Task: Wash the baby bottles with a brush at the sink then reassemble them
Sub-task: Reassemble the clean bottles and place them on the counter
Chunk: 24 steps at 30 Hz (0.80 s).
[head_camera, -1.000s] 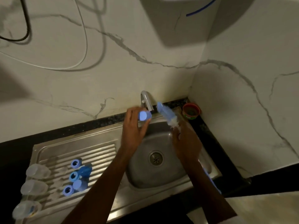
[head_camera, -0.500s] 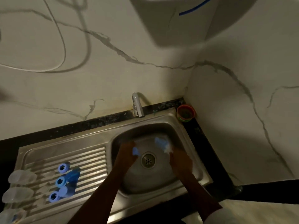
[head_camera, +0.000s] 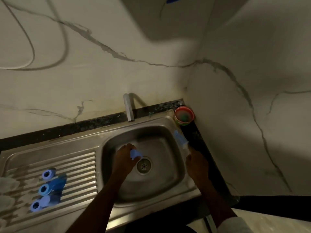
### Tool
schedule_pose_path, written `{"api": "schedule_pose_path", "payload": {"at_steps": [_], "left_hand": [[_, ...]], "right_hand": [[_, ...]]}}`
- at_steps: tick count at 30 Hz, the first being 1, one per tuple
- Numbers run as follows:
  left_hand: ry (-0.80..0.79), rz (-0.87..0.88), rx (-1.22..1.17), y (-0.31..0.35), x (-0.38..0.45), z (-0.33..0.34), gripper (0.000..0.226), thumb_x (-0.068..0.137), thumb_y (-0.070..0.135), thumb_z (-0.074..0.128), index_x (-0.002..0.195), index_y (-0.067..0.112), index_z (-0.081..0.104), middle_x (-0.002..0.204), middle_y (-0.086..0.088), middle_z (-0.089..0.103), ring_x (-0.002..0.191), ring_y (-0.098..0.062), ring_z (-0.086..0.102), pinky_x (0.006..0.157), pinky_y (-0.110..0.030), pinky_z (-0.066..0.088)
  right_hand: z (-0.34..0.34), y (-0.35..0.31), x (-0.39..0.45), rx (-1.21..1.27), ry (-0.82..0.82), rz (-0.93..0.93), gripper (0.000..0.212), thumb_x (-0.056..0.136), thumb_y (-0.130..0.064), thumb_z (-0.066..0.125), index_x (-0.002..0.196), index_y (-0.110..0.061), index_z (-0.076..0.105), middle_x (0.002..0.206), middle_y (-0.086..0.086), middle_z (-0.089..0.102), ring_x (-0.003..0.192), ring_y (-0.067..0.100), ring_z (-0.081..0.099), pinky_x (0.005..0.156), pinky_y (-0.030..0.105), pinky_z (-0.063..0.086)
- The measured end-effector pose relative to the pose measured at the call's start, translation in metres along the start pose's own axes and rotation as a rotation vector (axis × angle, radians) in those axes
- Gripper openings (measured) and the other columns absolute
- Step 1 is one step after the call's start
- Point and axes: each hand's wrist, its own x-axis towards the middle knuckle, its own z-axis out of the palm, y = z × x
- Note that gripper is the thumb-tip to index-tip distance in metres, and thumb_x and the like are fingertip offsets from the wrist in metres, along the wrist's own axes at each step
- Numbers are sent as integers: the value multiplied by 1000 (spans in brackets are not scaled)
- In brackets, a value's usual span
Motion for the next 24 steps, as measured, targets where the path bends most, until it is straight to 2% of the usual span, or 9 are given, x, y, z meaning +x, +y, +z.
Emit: {"api": "schedule_pose_path", "payload": {"at_steps": [3, 7, 10, 12, 14, 17, 19, 22, 24], "left_hand": [[-12, 26, 10, 4, 5, 4, 43, 73, 37, 88, 104, 30, 59, 100, 11, 61, 93, -7, 58, 84, -30, 48], [-11, 19, 21, 10, 5, 6, 45, 73, 36, 88, 106, 31, 57, 103, 11, 60, 96, -8, 57, 85, -28, 44], [-17, 11, 35, 15, 7, 5, 45, 74, 34, 88, 107, 31, 57, 104, 10, 60, 97, -8, 56, 85, -26, 41], [-27, 10, 44, 16, 8, 4, 45, 74, 33, 88, 107, 30, 58, 104, 10, 60, 97, -8, 56, 85, -27, 42], [-36, 2, 49, 14, 8, 2, 45, 74, 32, 88, 106, 31, 57, 105, 10, 60, 98, -9, 57, 87, -28, 44], [-43, -16, 57, 12, 8, 0, 46, 74, 29, 89, 106, 31, 57, 105, 10, 60, 100, -10, 58, 89, -31, 47], [-40, -14, 64, 11, 8, 0, 47, 73, 30, 89, 106, 31, 57, 105, 9, 61, 100, -11, 59, 89, -33, 49], [-36, 10, 72, 11, 10, 0, 48, 72, 31, 89, 107, 33, 56, 106, 10, 62, 99, -11, 60, 89, -34, 50], [-39, 18, 68, 13, 9, 1, 49, 73, 30, 88, 110, 32, 56, 110, 9, 61, 102, -11, 60, 91, -36, 51]], "right_hand": [[-9, 17, 15, 26, 100, 15, 50, 109, -33, 42, 158, -29, 32, 155, 14, 41, 140, 33, 42, 117, 42, 29], [-13, 30, 20, 26, 202, -33, 54, 102, -18, 54, 153, -31, 41, 128, 18, 48, 104, 38, 57, 89, 38, 44], [7, 40, 20, 123, 211, 16, 54, 91, -13, 71, 143, -19, 58, 110, 21, 52, 87, 39, 58, 80, 41, 49], [18, 44, 20, 334, 268, 135, 39, 90, -29, 75, 125, -13, 66, 103, 18, 56, 89, 39, 59, 82, 46, 52], [14, 37, 19, 647, 311, 313, 40, 92, -51, 67, 99, -12, 58, 93, 10, 59, 88, 34, 61, 83, 47, 52], [4, 37, 18, 882, 326, 337, 36, 94, -49, 67, 97, -15, 55, 94, 5, 60, 88, 26, 60, 82, 41, 51], [2, 42, 17, 790, 336, 257, 33, 95, -49, 65, 101, -17, 61, 96, 6, 63, 87, 27, 61, 80, 40, 52], [6, 51, 24, 570, 296, 122, 20, 101, -30, 58, 111, -17, 68, 107, 6, 64, 102, 31, 61, 86, 37, 49], [10, 53, 24, 451, 253, 112, 29, 101, -31, 51, 127, -24, 61, 125, 2, 55, 117, 27, 52, 95, 39, 45]]}}
